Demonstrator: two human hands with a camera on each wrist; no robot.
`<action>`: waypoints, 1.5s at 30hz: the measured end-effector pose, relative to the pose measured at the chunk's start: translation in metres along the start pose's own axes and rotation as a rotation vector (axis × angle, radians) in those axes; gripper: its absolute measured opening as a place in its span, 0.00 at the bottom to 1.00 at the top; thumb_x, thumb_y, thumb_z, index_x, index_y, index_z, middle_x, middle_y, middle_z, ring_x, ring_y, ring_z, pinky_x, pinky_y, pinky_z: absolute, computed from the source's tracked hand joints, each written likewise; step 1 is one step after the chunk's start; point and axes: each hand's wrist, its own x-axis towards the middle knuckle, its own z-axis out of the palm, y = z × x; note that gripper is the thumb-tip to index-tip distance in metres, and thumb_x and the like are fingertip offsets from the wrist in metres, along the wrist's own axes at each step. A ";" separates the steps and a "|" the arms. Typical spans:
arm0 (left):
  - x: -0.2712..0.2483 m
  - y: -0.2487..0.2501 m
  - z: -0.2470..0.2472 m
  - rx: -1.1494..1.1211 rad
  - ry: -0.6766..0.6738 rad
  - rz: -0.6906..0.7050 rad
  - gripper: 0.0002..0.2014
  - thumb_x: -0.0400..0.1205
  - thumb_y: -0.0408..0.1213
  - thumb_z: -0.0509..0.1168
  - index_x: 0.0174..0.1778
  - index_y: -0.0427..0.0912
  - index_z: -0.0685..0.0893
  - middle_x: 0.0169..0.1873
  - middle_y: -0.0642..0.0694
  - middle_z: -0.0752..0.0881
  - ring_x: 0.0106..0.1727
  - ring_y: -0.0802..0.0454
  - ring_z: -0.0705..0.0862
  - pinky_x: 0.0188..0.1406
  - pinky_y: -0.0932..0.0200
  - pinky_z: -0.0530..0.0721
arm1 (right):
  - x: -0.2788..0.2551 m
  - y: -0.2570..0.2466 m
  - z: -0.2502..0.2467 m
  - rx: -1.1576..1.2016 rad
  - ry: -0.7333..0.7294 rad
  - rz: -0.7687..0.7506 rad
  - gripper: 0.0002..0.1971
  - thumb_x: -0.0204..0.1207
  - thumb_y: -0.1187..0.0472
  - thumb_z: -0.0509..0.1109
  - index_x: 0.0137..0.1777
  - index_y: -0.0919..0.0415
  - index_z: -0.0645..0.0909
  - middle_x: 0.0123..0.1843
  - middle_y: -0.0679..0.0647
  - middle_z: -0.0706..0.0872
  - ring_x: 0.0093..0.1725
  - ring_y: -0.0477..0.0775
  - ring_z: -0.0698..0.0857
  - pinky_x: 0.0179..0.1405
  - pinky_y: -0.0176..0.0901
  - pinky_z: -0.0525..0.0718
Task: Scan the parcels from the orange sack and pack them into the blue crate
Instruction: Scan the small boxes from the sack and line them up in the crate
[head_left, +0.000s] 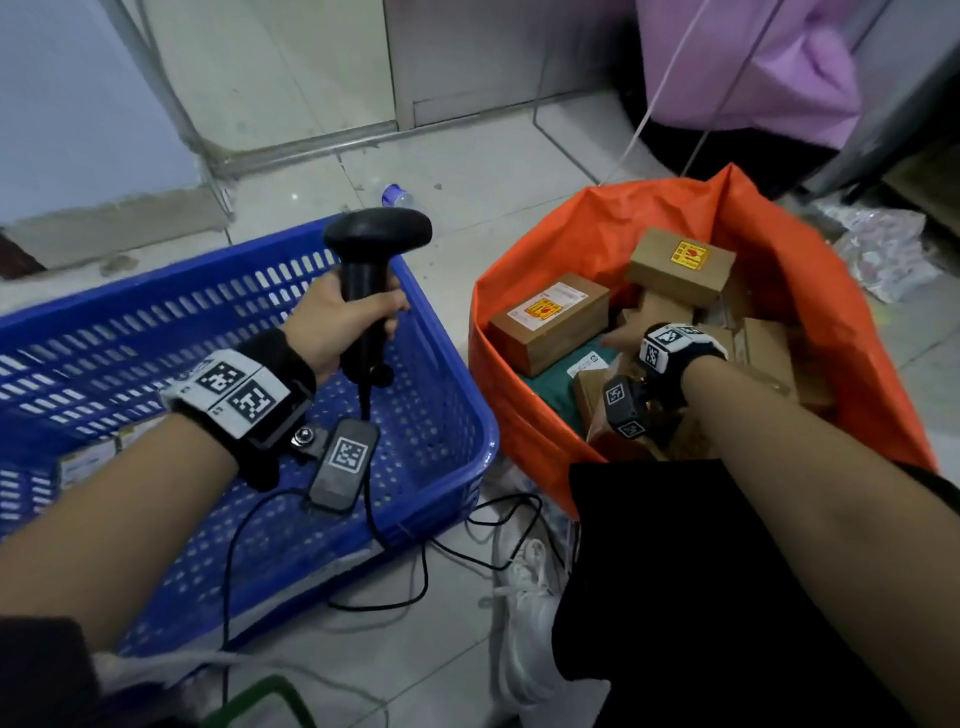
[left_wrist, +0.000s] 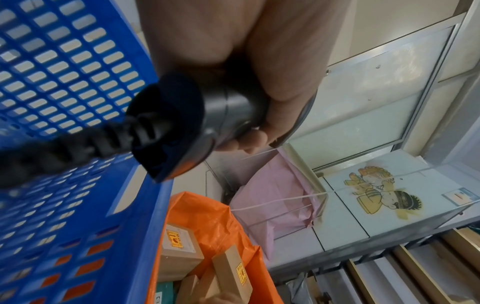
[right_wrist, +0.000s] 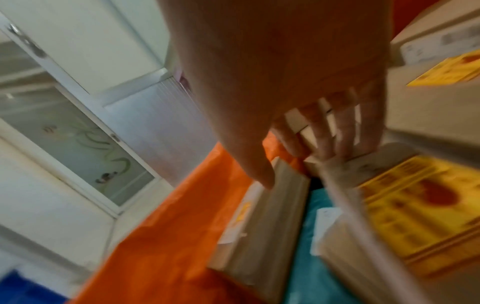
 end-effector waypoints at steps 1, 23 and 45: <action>0.000 -0.003 0.001 -0.007 -0.006 -0.009 0.07 0.81 0.23 0.64 0.42 0.39 0.78 0.34 0.44 0.81 0.24 0.58 0.78 0.30 0.63 0.82 | 0.000 0.009 0.002 -0.064 -0.010 0.038 0.31 0.74 0.45 0.73 0.70 0.64 0.77 0.67 0.63 0.82 0.59 0.62 0.82 0.49 0.46 0.79; -0.082 0.001 -0.050 -0.075 0.036 0.014 0.08 0.73 0.28 0.70 0.44 0.39 0.79 0.28 0.52 0.84 0.24 0.57 0.78 0.28 0.64 0.81 | -0.061 -0.053 -0.070 0.493 0.101 -0.305 0.14 0.67 0.63 0.81 0.48 0.56 0.79 0.45 0.58 0.88 0.36 0.49 0.85 0.30 0.35 0.84; -0.166 -0.017 -0.152 0.189 0.314 -0.047 0.06 0.80 0.26 0.67 0.45 0.38 0.77 0.30 0.45 0.79 0.23 0.59 0.79 0.29 0.63 0.81 | -0.164 -0.276 0.037 0.510 -0.250 -0.896 0.24 0.68 0.70 0.81 0.61 0.60 0.77 0.54 0.59 0.86 0.55 0.57 0.86 0.54 0.49 0.87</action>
